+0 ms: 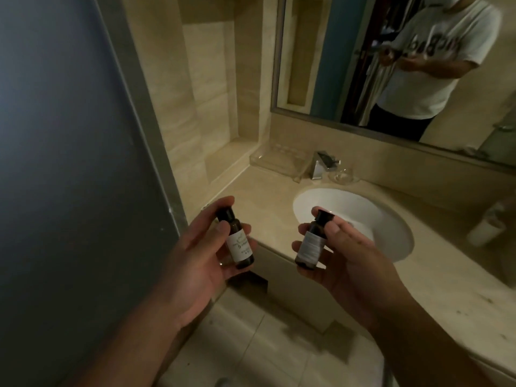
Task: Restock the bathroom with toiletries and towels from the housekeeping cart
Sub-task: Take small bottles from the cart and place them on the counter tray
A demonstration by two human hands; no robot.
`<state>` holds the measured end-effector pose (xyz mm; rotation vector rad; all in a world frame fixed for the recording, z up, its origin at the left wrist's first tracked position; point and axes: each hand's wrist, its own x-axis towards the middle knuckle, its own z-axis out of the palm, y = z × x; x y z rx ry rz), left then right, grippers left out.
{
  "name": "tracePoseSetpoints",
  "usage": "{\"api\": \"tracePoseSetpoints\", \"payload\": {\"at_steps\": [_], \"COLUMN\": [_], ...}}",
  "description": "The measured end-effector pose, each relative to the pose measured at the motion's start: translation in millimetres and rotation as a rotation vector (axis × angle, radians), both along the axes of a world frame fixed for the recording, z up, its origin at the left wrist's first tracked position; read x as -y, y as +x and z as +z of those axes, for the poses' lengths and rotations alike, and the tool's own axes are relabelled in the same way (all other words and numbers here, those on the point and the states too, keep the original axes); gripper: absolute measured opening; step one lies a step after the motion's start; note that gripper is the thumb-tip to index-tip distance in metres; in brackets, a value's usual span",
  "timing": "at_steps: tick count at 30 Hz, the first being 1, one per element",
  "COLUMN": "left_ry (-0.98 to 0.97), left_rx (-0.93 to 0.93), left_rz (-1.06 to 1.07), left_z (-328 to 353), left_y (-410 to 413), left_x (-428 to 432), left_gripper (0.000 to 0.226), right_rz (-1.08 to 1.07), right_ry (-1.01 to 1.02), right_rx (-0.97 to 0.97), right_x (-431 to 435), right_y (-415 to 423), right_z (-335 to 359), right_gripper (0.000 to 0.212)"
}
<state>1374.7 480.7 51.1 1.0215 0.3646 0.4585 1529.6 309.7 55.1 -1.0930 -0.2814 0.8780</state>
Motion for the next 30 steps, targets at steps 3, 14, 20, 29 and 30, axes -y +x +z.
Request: {"api": "tracePoseSetpoints", "payload": {"at_steps": [3, 14, 20, 29, 30], "left_ry": [0.03, 0.062, -0.041, -0.007, 0.007], "left_rx": [-0.027, 0.023, -0.021, -0.054, -0.056], "left_rz": [0.003, -0.182, -0.223, -0.122, -0.106], "left_z": [0.3, -9.0, -26.7, -35.0, -34.0], "left_y": [37.8, 149.8, 196.0, 261.2, 267.3], "left_x": [-35.5, -135.6, -155.4, -193.7, -198.8], "left_gripper": [0.036, 0.037, 0.044, 0.073, 0.073], "right_rz": [-0.046, -0.183, -0.242, -0.175, -0.153], "right_ry": [-0.018, 0.038, 0.004, -0.032, -0.024], "right_rx": [0.022, 0.066, -0.009, -0.069, -0.076], "right_x": [-25.3, -105.7, -121.6, -170.8, -176.7], "right_y": [25.1, 90.7, 129.7, 221.8, 233.4], "right_z": [7.1, 6.7, -7.1, -23.4, -23.9], "right_gripper": [0.035, 0.062, 0.057, 0.021, 0.021]}}
